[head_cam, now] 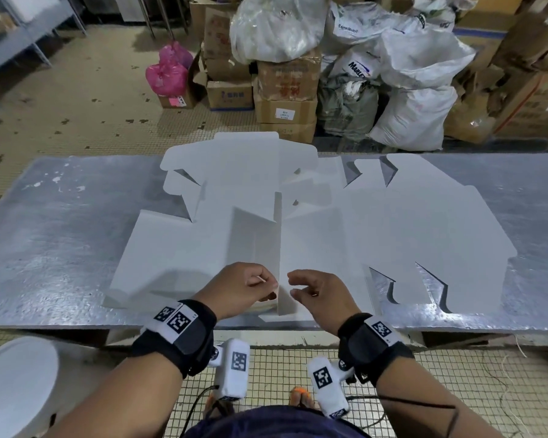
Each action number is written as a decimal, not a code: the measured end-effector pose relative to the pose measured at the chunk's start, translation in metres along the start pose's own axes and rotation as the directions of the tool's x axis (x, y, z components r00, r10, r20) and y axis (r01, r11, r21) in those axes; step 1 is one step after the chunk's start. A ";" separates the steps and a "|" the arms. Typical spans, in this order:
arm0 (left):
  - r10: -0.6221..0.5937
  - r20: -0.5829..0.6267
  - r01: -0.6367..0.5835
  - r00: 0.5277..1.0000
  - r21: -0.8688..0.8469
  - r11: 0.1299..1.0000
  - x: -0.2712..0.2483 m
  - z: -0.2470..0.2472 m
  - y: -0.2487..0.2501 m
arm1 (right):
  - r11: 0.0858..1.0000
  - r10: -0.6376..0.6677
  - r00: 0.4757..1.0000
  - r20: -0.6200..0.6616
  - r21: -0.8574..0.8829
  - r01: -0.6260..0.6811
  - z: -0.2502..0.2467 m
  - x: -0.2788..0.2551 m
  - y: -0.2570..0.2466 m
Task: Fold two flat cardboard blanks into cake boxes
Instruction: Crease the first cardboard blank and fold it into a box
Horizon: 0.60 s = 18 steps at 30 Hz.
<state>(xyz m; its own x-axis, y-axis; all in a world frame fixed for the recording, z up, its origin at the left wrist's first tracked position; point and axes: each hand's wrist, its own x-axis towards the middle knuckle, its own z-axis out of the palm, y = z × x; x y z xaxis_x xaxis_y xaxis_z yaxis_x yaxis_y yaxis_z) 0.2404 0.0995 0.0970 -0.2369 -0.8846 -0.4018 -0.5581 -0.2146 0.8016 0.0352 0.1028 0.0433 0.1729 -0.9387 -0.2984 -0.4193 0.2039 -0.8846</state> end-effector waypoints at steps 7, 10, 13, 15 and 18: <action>-0.057 -0.315 0.007 0.947 -0.159 0.987 -0.025 -0.029 -0.013 | 0.982 -0.170 0.963 -0.210 0.044 0.183 -0.009 0.009 -0.032; -0.073 -0.497 -0.025 0.865 -0.188 0.982 -0.042 -0.049 -0.029 | 0.959 -0.265 0.940 -0.217 0.039 0.279 -0.002 0.012 -0.055; -0.127 -0.701 -0.036 0.702 -0.213 0.976 -0.059 -0.070 -0.051 | 0.930 -0.353 0.920 -0.173 0.047 0.366 0.017 0.013 -0.078; -0.178 -0.785 -0.037 0.594 -0.247 0.968 -0.069 -0.083 -0.066 | 0.921 -0.375 0.919 -0.123 0.065 0.385 0.032 0.015 -0.092; -0.225 -0.846 -0.035 0.484 -0.275 0.961 -0.084 -0.105 -0.094 | 0.917 -0.395 0.919 -0.016 0.059 0.395 0.064 0.019 -0.111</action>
<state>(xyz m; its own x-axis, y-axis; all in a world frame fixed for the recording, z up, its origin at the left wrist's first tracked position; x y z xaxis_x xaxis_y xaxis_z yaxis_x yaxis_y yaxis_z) 0.3968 0.1508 0.1021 0.6836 -0.7299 0.0000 -0.3090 -0.2894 0.9060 0.1422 0.0805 0.1132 0.3097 -0.9474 0.0812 -0.2636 -0.1676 -0.9500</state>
